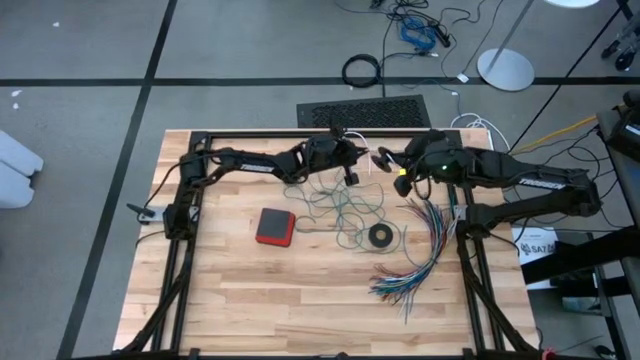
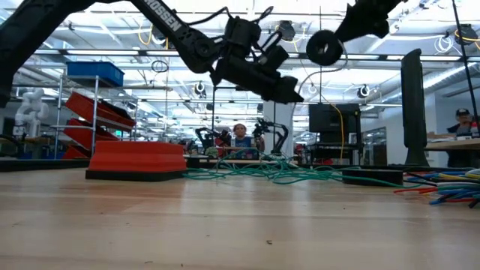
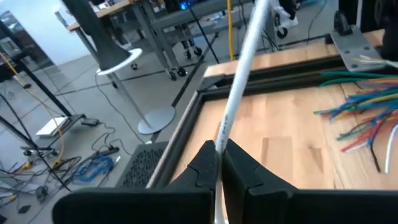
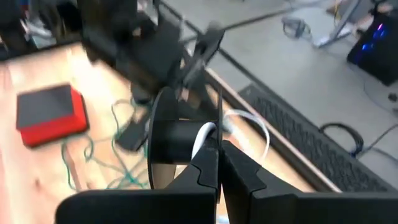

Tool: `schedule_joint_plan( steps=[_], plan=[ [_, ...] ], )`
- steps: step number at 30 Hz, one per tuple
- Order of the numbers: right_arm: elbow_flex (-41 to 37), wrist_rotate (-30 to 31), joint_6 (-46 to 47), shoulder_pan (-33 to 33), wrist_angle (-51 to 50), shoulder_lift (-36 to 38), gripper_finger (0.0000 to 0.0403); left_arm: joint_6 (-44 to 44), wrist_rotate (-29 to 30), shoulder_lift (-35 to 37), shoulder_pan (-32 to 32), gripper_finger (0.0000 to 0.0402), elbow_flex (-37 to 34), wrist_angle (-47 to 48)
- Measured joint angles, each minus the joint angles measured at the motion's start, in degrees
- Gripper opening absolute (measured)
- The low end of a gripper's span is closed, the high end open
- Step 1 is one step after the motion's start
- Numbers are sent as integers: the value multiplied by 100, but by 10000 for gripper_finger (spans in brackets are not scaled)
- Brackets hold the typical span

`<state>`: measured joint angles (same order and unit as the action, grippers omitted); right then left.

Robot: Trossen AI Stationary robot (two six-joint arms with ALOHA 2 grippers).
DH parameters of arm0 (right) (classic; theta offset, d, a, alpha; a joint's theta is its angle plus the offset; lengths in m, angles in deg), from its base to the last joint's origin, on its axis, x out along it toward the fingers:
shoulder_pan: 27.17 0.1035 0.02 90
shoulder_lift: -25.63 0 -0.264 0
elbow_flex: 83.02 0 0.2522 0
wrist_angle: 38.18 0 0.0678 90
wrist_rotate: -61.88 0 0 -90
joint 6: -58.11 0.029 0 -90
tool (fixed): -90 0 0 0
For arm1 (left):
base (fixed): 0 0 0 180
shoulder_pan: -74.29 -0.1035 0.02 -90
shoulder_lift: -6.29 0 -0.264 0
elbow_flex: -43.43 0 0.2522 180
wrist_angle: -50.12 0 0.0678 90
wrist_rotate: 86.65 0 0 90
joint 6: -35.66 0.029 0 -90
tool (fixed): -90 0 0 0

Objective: Coiling cords
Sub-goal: Coil the white wire cable on the spool

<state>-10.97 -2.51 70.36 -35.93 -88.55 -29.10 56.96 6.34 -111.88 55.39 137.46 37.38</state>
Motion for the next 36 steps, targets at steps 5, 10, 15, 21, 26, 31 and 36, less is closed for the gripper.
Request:
schedule_joint_plan(
  steps=[5,10,15,21,26,31,36],
  plan=[
    [0,771,162,176,-390,-245,0,0,-243,297,-69,7,4,285],
    [0,1612,77,315,-562,-315,0,48,-291,500,-35,6,3,889],
    [0,1617,65,327,-812,-316,0,69,-292,614,-26,6,-4,1153],
    [0,1448,208,315,-1271,-464,0,164,-304,860,-4,6,-4,1215],
    [0,1350,174,309,-1295,-760,0,157,-451,959,17,6,0,1157],
    [-2,1543,63,218,-981,-1191,0,112,-713,968,193,6,0,1177],
    [-4,2149,40,34,-637,-1464,0,109,-727,974,432,6,0,1266]
  ],
)
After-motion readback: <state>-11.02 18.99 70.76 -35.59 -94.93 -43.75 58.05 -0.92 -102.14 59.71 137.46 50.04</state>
